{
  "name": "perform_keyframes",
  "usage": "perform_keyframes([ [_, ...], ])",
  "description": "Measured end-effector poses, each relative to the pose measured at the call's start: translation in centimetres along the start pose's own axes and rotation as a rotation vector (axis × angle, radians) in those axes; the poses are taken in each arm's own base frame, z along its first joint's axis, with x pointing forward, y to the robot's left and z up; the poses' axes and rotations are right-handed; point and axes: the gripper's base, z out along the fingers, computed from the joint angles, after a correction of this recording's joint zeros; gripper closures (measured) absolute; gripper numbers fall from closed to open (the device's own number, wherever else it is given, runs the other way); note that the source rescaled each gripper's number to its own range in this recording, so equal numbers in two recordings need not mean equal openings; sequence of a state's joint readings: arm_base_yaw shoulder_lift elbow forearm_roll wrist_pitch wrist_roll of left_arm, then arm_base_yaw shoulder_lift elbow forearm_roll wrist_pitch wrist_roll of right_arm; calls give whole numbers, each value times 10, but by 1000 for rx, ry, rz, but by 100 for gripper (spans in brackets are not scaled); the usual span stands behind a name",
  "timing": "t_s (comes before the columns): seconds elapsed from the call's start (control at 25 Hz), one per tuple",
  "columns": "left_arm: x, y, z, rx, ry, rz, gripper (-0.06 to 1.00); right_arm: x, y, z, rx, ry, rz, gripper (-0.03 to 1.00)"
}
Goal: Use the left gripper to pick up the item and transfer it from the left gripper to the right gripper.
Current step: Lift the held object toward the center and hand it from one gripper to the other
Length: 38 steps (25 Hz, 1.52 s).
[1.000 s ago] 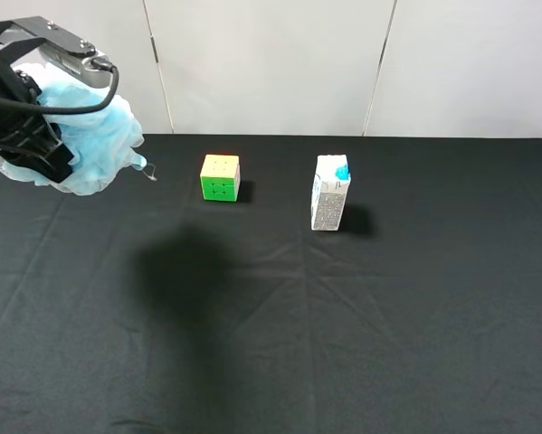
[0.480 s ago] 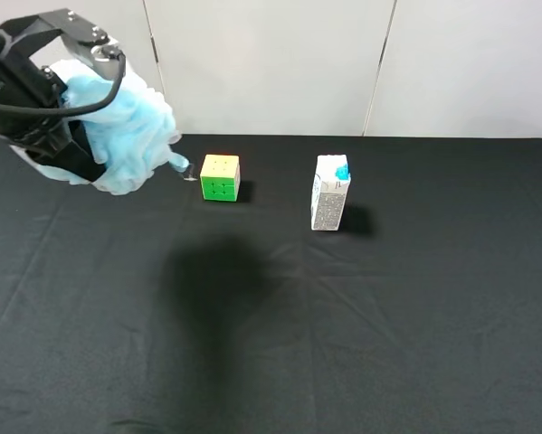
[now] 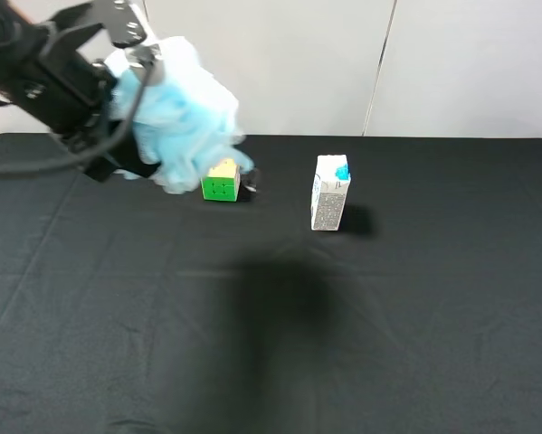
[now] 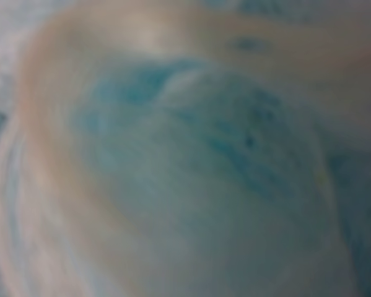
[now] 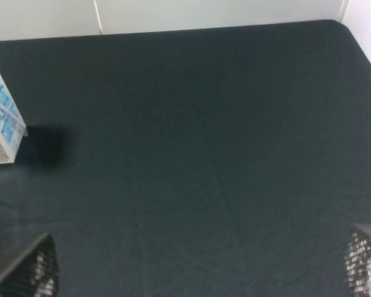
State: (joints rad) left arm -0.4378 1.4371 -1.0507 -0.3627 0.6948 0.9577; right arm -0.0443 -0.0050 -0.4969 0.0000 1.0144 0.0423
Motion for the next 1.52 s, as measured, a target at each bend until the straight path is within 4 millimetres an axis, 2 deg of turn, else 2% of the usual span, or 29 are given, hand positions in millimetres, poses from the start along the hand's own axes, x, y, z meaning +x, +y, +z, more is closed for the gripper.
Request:
perform_keyframes([
  [0.16,-16,-18,6,13,-37,108,89,0,0,0,0,0,0,-3],
  [0.36,-25,-35,10,48,-46,211,89,0,0,0,0,0,0,-3],
  [0.8,-32,-74,14,193,-12,467,91,0,0,0,0,0,0,-3],
  [1.08,-34,-83,14,231,-20,583,91,0,3,0,-28,1,-12,-3],
  [1.32,-35,-85,14,246,-47,611,91,-3,18,2,-193,15,-88,-3],
  [1.52,-35,-86,14,248,-50,615,91,-25,36,4,-436,16,-98,-3],
])
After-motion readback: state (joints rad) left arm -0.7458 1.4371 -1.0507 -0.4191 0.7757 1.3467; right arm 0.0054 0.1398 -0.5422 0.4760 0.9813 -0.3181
